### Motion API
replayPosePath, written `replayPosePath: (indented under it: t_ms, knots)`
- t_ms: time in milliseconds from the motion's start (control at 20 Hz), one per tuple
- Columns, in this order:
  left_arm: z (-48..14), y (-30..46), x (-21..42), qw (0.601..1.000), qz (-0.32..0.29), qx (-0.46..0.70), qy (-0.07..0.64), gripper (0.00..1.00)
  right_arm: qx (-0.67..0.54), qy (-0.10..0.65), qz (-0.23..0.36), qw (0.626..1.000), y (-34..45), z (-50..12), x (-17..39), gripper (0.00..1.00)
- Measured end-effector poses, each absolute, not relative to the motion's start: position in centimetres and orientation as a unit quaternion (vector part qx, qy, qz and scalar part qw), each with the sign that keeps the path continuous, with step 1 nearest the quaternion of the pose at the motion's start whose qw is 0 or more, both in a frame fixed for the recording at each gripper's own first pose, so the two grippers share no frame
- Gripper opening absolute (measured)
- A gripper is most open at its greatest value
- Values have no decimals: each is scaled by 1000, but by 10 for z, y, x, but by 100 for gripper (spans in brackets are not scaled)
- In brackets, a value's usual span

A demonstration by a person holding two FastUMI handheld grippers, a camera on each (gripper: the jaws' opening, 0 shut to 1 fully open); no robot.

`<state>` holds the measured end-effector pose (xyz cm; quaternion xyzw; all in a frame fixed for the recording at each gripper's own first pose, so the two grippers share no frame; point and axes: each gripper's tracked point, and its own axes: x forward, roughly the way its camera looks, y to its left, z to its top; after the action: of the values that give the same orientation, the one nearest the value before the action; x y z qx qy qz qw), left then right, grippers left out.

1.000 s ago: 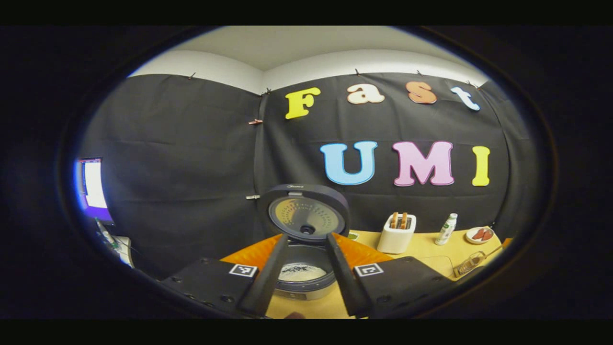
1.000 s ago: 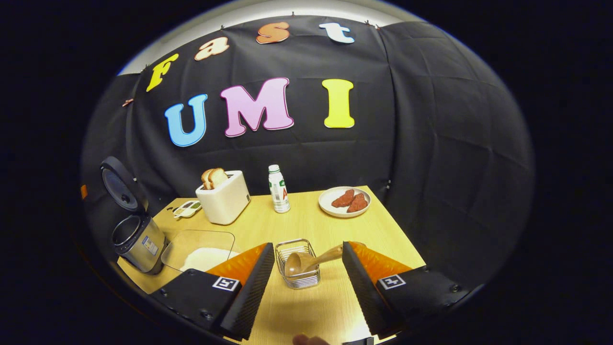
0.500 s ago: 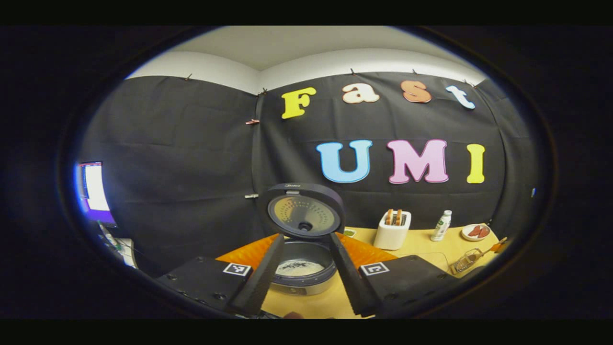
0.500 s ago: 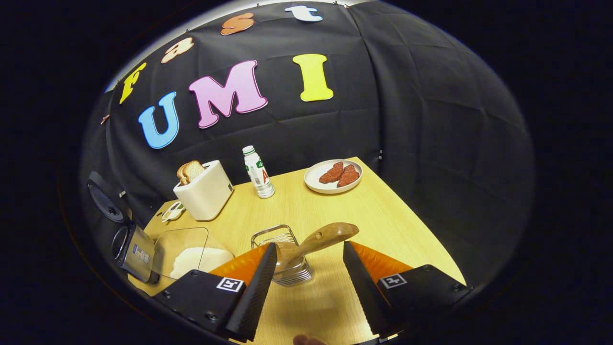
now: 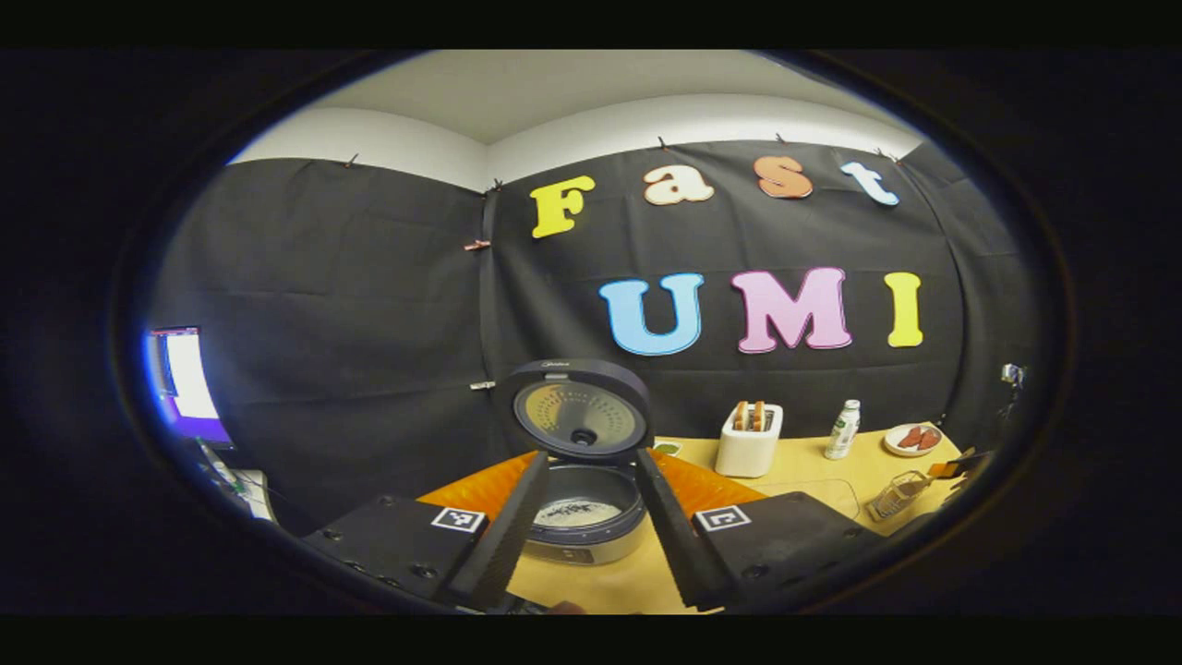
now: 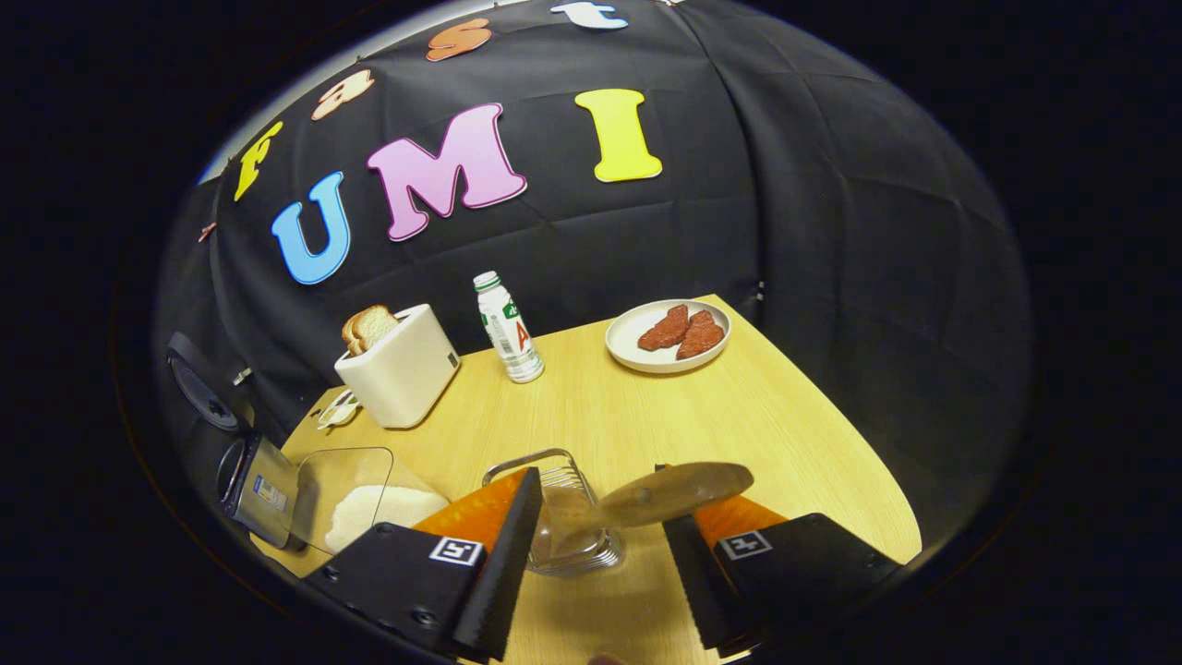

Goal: Close the left gripper, press the button to open the rice cooker; take a wooden spoon from the chopstick holder with the right hand, scoop a spoonful of rice and pour it into the rice cooker, then put the wooden spoon back into the chopstick holder.

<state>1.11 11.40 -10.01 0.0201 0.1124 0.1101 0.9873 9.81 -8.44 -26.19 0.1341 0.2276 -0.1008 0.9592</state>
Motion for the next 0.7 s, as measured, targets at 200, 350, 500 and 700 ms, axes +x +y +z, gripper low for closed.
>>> replayPosePath:
  t_ms: [200,350,500,700]
  knots:
    - [-105,120,6,986,118,10,117,68,140,233,-94,958,-82,-265,100,56]
    - [-109,123,5,985,121,7,122,68,136,234,-95,958,-82,-267,94,44]
    - [-113,122,4,985,117,10,127,69,135,229,-81,961,-76,-260,101,27]
    - [-114,119,6,986,110,12,127,68,113,227,-62,965,-61,-254,103,12]
